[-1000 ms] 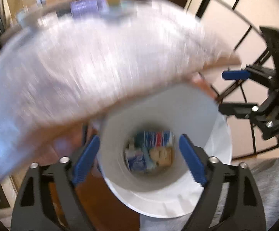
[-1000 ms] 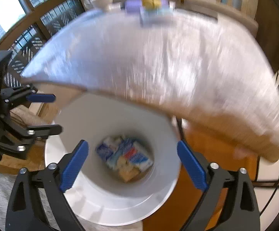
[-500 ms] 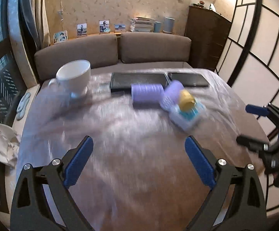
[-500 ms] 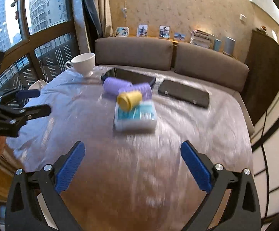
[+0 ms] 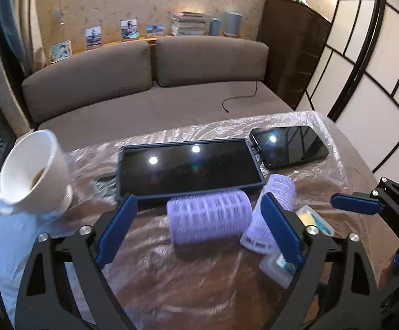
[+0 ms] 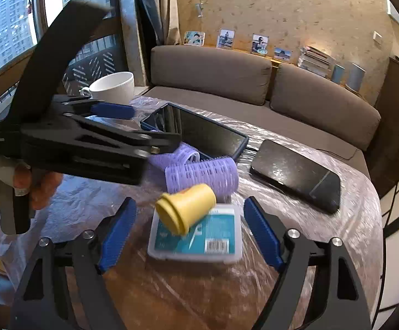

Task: Collect trash
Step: 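Grasp the purple hair roller with the left tool while the right tool grasps the yellow cup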

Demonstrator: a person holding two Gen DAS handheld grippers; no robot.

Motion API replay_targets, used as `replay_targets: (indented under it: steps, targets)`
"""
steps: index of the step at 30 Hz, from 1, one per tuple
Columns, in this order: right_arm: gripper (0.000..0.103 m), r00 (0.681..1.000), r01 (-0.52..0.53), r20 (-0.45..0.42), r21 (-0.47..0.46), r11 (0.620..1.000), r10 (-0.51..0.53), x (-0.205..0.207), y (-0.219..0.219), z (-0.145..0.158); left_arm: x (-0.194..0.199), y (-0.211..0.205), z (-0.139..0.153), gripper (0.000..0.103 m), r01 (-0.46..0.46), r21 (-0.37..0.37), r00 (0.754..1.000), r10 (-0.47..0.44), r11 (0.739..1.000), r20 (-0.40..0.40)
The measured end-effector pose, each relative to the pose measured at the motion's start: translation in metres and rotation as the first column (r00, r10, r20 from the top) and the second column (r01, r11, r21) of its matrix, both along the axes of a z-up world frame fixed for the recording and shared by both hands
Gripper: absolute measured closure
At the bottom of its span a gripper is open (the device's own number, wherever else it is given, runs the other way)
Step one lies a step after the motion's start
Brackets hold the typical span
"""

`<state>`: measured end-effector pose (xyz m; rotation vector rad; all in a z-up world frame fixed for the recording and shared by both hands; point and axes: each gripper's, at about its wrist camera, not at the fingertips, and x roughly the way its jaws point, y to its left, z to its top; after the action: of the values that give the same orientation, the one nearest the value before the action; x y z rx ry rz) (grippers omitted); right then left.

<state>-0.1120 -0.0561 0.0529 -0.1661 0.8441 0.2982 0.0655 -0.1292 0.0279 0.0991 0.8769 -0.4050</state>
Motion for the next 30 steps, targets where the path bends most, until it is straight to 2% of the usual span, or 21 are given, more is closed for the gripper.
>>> replay_targets:
  steps: [3,5,9,16,24,30]
  targets:
    - [0.03,1.0,-0.024,-0.016,0.001,1.0,0.024,0.009,0.001,-0.006,0.009,-0.006,-0.009,0.022,0.022,0.0,0.999,-0.022,1.0,-0.038]
    - [0.032,0.999,-0.035,-0.024,-0.004,0.999,0.035,0.013,0.002,-0.01,0.012,-0.007,-0.015,0.024,0.037,0.0,0.998,-0.037,0.999,-0.056]
    - [0.041,0.998,-0.056,-0.036,0.009,0.998,0.056,0.019,0.003,-0.015,0.01,-0.006,-0.017,0.025,0.05,0.009,0.998,-0.05,0.999,-0.05]
    - [0.052,0.995,-0.094,-0.032,0.021,0.995,0.094,0.016,0.007,-0.018,-0.001,0.006,-0.017,0.026,0.037,-0.001,0.998,-0.037,0.999,-0.056]
    - [0.053,0.994,-0.102,-0.027,0.043,0.994,0.103,0.013,0.011,-0.02,-0.002,0.01,-0.016,0.026,0.018,0.033,0.998,-0.016,0.999,-0.053]
    - [0.053,0.995,-0.09,-0.025,0.053,0.994,0.092,0.003,0.011,-0.017,0.0,0.019,-0.017,0.025,-0.016,0.019,0.997,0.018,1.0,-0.072]
